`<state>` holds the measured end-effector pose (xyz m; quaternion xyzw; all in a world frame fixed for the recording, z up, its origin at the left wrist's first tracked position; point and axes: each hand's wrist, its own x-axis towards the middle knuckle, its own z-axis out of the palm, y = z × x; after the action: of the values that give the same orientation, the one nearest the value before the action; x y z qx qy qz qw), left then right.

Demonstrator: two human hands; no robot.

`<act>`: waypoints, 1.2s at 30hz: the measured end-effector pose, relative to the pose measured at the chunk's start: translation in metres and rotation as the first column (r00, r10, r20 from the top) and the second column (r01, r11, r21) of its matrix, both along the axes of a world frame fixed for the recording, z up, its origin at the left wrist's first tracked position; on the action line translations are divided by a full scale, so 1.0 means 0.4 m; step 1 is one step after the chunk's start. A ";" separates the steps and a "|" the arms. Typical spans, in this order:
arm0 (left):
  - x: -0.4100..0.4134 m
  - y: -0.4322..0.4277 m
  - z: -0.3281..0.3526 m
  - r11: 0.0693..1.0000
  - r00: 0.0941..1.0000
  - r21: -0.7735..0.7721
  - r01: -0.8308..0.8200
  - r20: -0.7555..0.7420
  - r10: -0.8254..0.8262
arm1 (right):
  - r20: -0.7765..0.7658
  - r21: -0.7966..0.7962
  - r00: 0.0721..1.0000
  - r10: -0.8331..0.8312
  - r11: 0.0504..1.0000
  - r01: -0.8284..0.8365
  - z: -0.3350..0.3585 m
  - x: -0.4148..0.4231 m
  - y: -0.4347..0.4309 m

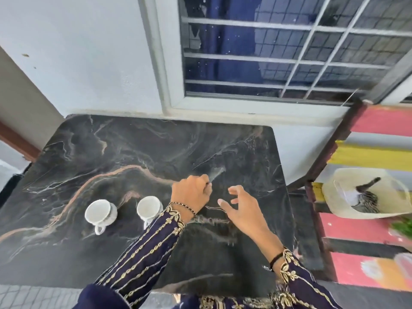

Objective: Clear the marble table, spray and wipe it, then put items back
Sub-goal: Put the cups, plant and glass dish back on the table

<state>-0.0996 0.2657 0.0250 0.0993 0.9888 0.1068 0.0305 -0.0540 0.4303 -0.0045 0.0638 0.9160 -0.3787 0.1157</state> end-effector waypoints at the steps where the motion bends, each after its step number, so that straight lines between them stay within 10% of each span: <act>1: 0.007 0.045 -0.001 1.000 1.000 -0.001 0.005 0.004 -0.005 | -0.004 -0.016 1.000 -0.014 1.000 0.014 -0.002 0.008 0.045; 11: 0.069 0.694 -0.094 0.994 0.984 0.113 0.006 0.178 -0.026 | 0.033 -0.104 0.979 -0.199 0.974 0.201 -0.095 0.111 0.678; 20: 0.165 1.257 -0.270 0.929 0.816 0.171 0.330 0.444 -0.371 | 0.257 0.108 0.879 -0.401 0.916 0.386 -0.326 0.251 1.232; 29: 0.116 1.690 -0.449 0.730 0.651 0.261 0.632 0.333 -0.682 | 0.296 0.338 0.821 -0.488 0.857 0.388 -0.616 0.352 1.649; 36: 0.070 1.979 -0.590 0.596 0.569 0.010 0.803 0.284 -0.772 | 0.448 0.358 0.797 -0.404 0.898 0.254 -0.736 0.354 1.746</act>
<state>-0.0716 1.0571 -0.2109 0.5126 0.8320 0.0343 0.2096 0.0875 1.1289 -0.2990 0.3376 0.8702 -0.2290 0.2762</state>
